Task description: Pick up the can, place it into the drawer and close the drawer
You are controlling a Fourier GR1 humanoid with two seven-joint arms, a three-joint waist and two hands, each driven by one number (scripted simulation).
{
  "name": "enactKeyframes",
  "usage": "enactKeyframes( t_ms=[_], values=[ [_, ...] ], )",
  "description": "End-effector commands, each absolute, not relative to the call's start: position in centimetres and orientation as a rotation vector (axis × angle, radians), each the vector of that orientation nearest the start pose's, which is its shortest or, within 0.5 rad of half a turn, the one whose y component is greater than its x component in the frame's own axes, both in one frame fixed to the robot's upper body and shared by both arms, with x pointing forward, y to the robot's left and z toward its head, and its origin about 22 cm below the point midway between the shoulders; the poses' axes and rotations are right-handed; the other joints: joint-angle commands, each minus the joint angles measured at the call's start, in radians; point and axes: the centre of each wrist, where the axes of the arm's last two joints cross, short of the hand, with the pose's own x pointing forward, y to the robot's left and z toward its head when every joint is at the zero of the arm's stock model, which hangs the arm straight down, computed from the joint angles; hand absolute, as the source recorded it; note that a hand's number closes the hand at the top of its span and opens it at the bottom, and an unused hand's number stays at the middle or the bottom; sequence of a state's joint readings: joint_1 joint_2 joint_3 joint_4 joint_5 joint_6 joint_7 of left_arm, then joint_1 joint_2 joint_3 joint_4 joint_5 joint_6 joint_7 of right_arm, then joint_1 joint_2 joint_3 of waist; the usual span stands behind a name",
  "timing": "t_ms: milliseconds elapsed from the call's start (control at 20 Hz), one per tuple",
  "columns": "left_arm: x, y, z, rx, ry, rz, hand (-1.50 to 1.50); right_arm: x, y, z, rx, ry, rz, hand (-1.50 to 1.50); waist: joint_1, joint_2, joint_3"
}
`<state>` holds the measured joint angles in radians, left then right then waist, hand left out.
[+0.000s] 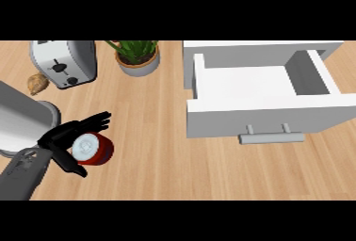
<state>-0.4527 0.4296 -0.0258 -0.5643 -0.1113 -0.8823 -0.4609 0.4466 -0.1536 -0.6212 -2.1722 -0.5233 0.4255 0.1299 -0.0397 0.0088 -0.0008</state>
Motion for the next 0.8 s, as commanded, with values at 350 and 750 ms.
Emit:
enactKeyframes(
  t_ms=[350, 750],
  values=[
    [31.6, 34.2, -7.6, -0.835, -1.143, -0.569, 1.50, 8.1, -37.7, 11.5, -0.150, -1.785, -0.041, -1.50, -0.004, 0.005, -0.004],
    [32.4, 31.0, -7.7, -1.009, -1.119, -0.608, 1.50, 7.4, -38.0, 10.1, -0.139, -1.771, -0.107, -1.50, 0.010, 0.000, -0.002]
  ],
)
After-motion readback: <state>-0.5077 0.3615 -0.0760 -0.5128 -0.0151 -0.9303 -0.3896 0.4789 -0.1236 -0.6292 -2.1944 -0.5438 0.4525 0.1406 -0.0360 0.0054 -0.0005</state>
